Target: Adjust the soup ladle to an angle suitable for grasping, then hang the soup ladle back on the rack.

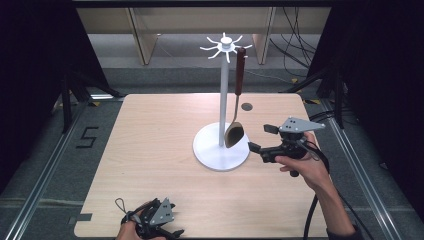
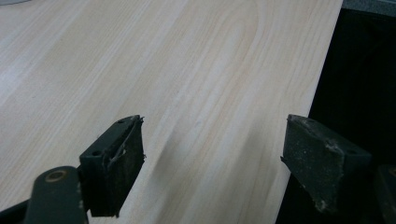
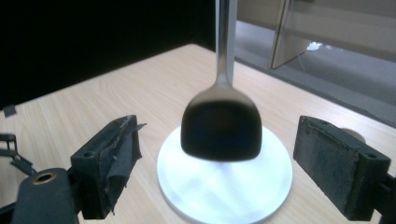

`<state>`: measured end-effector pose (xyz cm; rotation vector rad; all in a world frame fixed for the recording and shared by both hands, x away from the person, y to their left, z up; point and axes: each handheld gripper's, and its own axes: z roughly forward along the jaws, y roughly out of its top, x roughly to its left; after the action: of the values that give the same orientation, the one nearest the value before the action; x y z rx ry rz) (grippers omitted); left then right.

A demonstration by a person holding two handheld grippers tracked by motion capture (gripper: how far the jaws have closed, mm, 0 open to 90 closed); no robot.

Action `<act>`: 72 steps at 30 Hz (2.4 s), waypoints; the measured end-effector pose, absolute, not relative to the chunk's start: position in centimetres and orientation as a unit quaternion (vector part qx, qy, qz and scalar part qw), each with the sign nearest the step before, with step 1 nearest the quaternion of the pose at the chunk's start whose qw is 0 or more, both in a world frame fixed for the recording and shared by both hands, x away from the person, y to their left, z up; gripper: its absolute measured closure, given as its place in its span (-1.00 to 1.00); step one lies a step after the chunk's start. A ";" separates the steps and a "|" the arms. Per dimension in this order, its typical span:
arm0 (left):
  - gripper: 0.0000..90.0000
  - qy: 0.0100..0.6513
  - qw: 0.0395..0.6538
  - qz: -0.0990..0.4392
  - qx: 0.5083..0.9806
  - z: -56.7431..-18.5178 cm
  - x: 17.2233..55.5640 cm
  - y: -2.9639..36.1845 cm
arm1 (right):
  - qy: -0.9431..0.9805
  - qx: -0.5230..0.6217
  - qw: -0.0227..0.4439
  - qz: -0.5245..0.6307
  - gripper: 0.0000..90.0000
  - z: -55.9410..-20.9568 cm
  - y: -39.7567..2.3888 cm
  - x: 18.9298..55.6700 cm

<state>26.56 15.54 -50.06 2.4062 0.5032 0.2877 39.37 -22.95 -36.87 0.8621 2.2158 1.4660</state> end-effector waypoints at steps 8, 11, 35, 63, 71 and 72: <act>-0.56 0.188 0.327 0.112 0.919 -50.1 26.3 15.5 | 0.792 0.309 0.171 0.498 -0.66 -38.2 -22.7 39.3; -0.56 0.187 0.326 0.114 0.920 -50.0 26.2 15.6 | 0.798 0.309 0.171 0.488 -0.66 -38.6 -22.7 39.3; -0.56 0.189 0.333 0.120 0.916 -50.2 25.9 15.7 | 0.835 0.297 0.149 0.439 -0.65 -41.4 -21.6 38.1; -0.56 0.192 0.334 0.121 0.915 -50.2 25.8 15.7 | 0.857 0.306 0.122 0.397 -0.65 -45.1 -22.4 35.7; -0.56 0.191 0.333 0.122 0.915 -50.2 25.8 15.7 | 0.859 0.317 0.114 0.386 -0.65 -46.2 -23.0 35.0; -0.56 0.191 0.333 0.122 0.915 -50.2 25.8 15.7 | 0.861 0.319 0.110 0.381 -0.65 -46.3 -23.1 34.9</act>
<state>25.79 15.70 -50.16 2.3900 0.4994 0.3178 34.93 -23.10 -46.28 0.9374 2.5289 1.1196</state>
